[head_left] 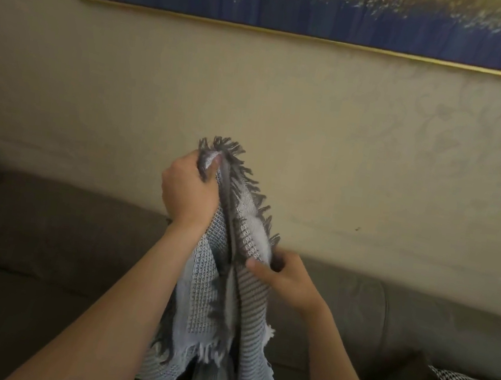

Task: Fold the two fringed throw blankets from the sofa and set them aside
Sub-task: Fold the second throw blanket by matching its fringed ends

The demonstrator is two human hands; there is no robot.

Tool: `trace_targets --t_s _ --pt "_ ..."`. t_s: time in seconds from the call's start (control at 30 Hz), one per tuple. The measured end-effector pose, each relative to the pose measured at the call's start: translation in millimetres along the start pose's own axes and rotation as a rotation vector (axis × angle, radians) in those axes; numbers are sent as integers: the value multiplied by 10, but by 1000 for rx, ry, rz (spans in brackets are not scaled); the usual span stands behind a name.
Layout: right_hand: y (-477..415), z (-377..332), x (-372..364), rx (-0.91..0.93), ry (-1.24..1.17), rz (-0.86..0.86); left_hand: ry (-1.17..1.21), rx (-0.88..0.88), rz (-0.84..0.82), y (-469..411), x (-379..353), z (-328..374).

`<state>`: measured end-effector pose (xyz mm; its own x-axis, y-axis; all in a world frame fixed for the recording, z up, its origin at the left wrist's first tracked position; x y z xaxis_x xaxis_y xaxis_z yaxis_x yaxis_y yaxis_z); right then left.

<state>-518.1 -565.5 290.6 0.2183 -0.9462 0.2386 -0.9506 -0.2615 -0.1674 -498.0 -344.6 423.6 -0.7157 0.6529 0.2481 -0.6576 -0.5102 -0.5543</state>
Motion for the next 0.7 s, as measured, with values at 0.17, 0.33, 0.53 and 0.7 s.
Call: trace_targets --t_s 0.17,0.33,0.53,0.7 --pt "83 179 57 17 242 558 -22 2 -18 85 -43 -63" --pt "212 147 -108 423 863 759 -9 6 -21 100 -91 -102" --pt "306 477 -487 444 1119 303 9 9 -30 104 -146 -18" --pt "266 531 -470 84 1153 198 -5 36 -57 130 -191 -63"
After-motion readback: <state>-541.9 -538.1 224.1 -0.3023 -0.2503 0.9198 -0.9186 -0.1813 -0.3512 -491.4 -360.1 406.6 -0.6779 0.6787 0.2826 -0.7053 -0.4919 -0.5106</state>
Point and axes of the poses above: each hand's wrist, its own y-axis away from the middle knuckle, its own x-axis out of the back of the hand, z = x × y, the point moved 3 cm from there along -y, towards the middle knuckle, and after that the axes turned 3 degrees about x, right-handed, at the moved point
